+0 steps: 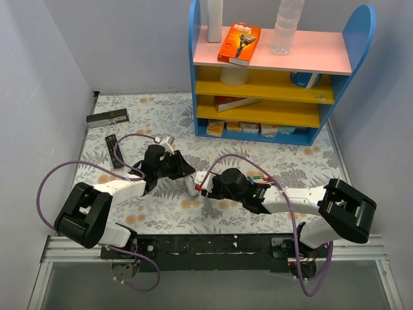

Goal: Load the batteries into the remote control

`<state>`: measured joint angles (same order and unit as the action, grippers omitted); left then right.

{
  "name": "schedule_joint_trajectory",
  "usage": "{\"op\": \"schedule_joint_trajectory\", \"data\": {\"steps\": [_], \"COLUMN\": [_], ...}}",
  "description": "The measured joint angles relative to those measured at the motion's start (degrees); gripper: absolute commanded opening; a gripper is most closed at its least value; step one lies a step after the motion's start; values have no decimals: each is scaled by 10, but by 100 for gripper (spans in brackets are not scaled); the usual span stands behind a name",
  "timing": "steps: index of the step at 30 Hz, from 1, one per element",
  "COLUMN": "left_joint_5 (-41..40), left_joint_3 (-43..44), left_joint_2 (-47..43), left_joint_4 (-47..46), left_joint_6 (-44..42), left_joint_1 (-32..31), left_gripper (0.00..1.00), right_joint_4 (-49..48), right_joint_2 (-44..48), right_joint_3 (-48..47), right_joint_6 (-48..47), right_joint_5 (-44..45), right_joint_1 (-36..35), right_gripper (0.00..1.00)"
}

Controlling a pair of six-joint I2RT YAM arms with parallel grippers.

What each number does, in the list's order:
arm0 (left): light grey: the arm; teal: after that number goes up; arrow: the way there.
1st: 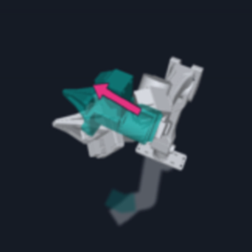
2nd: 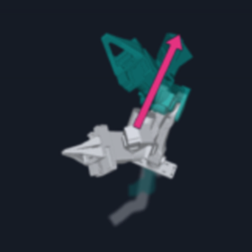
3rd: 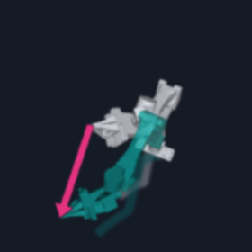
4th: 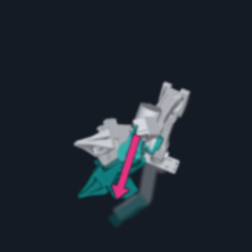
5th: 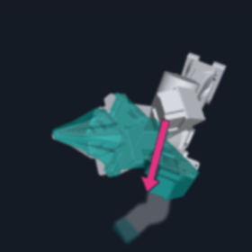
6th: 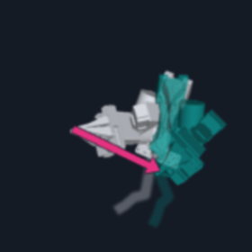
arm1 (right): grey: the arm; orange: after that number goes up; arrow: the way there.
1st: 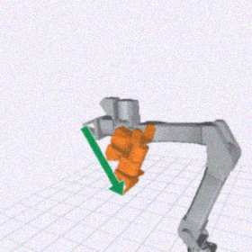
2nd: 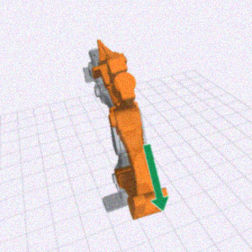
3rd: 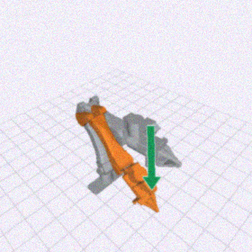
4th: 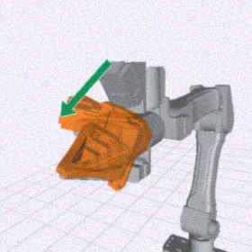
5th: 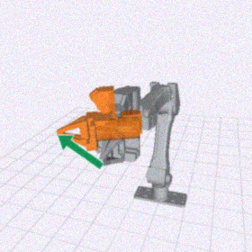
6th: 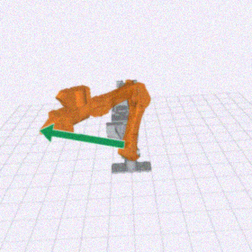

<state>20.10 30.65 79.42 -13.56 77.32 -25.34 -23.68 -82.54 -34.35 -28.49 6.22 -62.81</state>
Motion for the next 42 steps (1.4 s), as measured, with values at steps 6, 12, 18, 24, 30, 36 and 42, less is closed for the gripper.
{"op": "schedule_joint_trajectory", "data": {"steps": [6,12,18,24,30,36,42], "left_joint_5": [0,0,0,0,1,2,2], "left_joint_3": [-30,-35,-35,-35,-35,-35,-35], "left_joint_2": [0,0,0,0,0,0,0], "left_joint_4": [-32,-45,-50,-50,-49,-49,-49], "left_joint_6": [28,43,48,50,50,50,50], "left_joint_1": [0,0,0,0,0,0,0], "left_gripper": [0,0,0,0,0,0,0], "right_joint_4": [38,43,44,44,42,41,41], "right_joint_2": [28,15,-28,-58,-69,-73,-75], "right_joint_3": [-43,-80,-80,-80,-80,-80,-79], "right_joint_6": [158,283,331,348,357,359,370], "right_joint_5": [-35,-65,-90,-87,-79,-74,-29], "right_joint_1": [22,28,28,28,31,32,40], "right_gripper": [52,48,45,33,27,26,26]}}
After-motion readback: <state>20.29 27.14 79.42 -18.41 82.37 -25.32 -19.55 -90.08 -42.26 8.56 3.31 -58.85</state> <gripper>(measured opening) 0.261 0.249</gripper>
